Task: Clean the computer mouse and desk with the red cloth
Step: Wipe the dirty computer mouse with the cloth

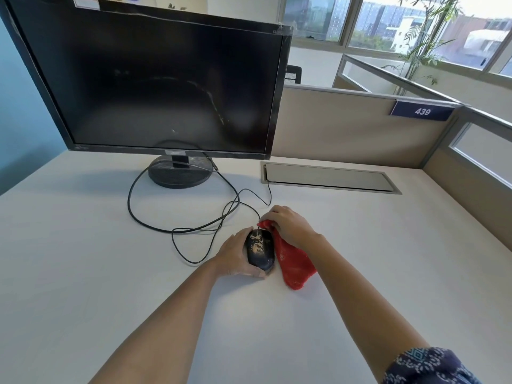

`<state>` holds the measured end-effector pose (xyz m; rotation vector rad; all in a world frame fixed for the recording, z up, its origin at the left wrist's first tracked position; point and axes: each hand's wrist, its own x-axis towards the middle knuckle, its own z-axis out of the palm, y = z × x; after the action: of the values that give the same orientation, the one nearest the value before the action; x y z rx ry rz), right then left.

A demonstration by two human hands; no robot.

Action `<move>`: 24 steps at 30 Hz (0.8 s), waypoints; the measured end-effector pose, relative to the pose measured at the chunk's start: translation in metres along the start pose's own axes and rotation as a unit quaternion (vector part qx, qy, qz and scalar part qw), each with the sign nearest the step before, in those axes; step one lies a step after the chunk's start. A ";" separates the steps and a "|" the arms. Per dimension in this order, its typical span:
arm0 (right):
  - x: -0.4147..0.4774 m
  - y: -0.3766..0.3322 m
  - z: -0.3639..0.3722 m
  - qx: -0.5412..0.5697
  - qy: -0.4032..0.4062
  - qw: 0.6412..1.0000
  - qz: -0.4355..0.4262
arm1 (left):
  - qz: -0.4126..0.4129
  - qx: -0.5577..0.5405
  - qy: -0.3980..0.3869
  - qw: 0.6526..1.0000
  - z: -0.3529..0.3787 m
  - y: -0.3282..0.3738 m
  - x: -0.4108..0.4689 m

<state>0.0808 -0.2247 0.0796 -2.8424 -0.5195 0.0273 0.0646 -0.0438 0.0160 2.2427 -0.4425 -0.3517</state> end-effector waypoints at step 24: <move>-0.002 -0.026 -0.007 -0.085 -0.083 0.992 -0.030 | 0.002 -0.017 -0.004 1.000 -0.004 0.006 -0.005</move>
<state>0.0705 -0.2040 0.0924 -3.0048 -0.6712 0.2220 0.0599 -0.0429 0.0240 2.2087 -0.4416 -0.3637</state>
